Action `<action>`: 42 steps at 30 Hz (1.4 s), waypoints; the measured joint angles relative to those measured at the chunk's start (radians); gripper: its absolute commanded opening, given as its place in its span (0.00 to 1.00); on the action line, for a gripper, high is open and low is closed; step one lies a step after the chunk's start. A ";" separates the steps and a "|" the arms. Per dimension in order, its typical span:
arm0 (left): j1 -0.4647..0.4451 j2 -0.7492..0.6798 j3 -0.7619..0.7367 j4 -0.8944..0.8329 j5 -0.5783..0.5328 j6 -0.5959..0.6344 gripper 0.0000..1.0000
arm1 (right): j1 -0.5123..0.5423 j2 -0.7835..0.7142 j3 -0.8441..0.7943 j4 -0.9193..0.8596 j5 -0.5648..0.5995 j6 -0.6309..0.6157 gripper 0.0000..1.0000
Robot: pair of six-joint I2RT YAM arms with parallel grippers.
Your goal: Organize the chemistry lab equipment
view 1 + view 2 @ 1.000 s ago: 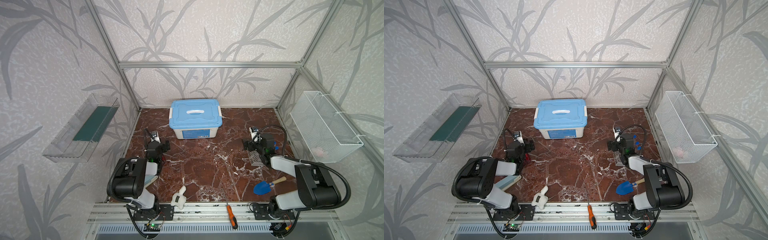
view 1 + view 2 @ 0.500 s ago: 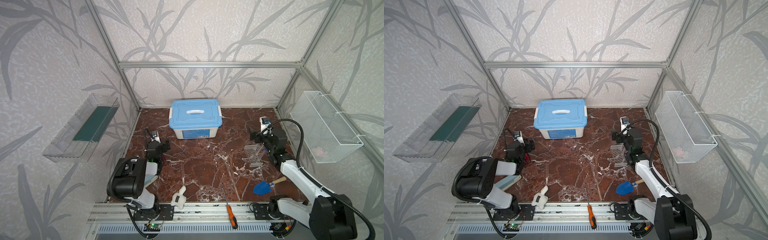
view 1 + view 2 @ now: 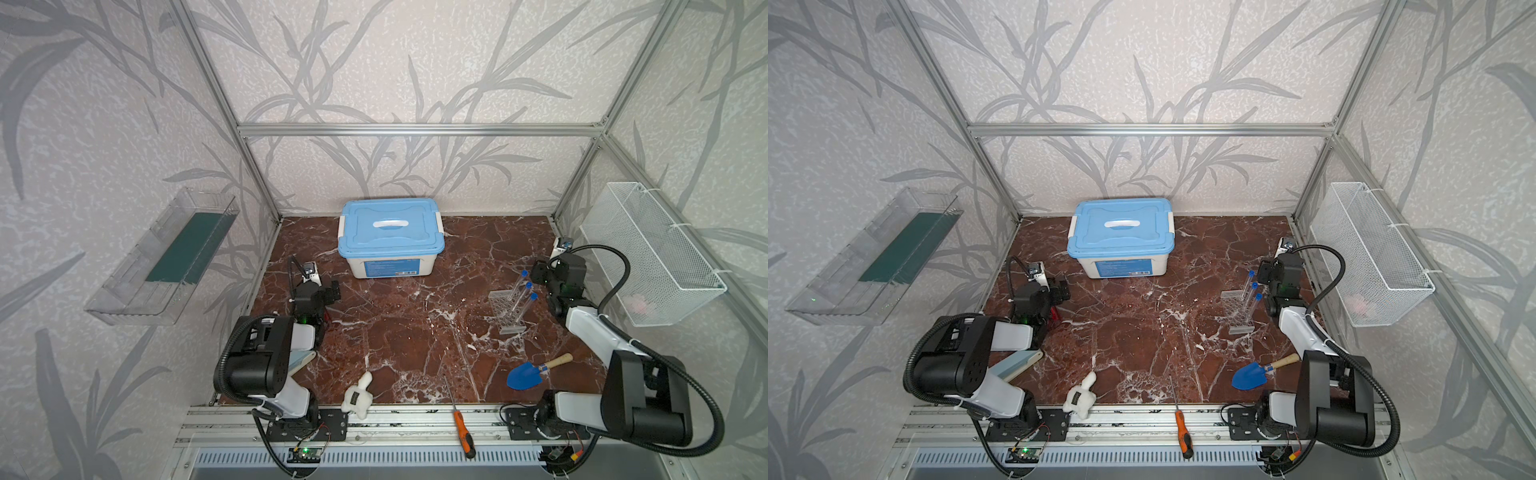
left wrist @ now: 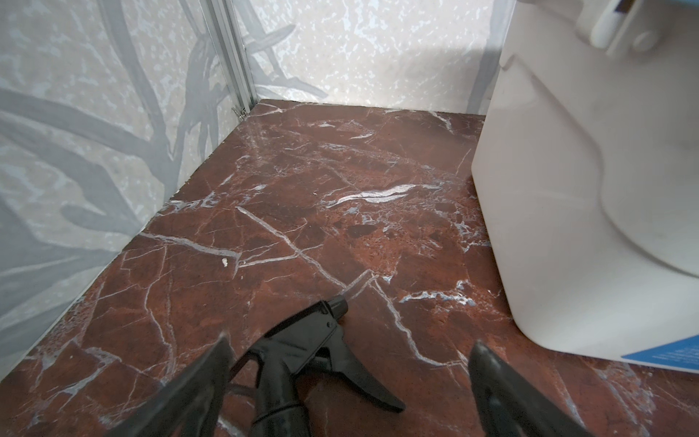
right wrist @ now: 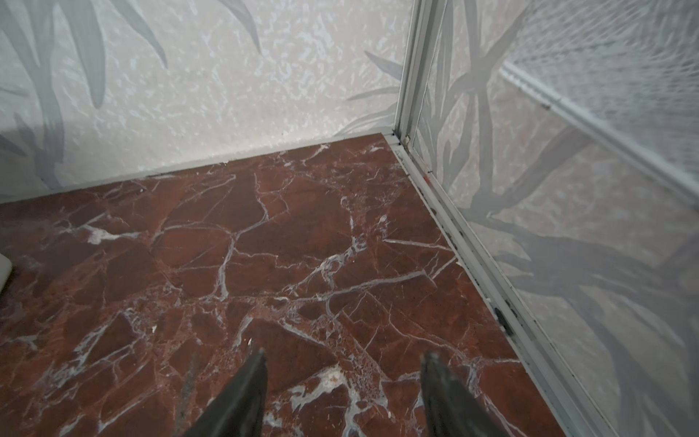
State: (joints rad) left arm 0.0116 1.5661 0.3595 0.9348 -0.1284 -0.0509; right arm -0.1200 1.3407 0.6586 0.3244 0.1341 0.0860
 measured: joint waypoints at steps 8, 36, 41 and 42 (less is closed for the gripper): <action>0.000 0.000 0.000 0.000 0.000 0.000 0.99 | -0.041 0.131 -0.002 0.068 -0.057 0.028 0.55; 0.003 0.000 0.000 0.000 0.001 0.000 0.99 | 0.053 -0.036 -0.134 0.108 -0.111 -0.012 0.59; 0.003 0.000 0.000 0.000 0.001 0.000 0.99 | 0.068 -0.033 -0.174 0.130 -0.101 -0.007 0.60; 0.003 0.000 0.000 0.000 0.001 0.000 0.99 | 0.069 -0.027 -0.184 0.140 -0.101 -0.005 0.60</action>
State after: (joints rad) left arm 0.0143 1.5661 0.3599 0.9344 -0.1272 -0.0509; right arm -0.0509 1.3140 0.4747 0.4648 0.0326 0.0807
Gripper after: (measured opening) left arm 0.992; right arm 0.596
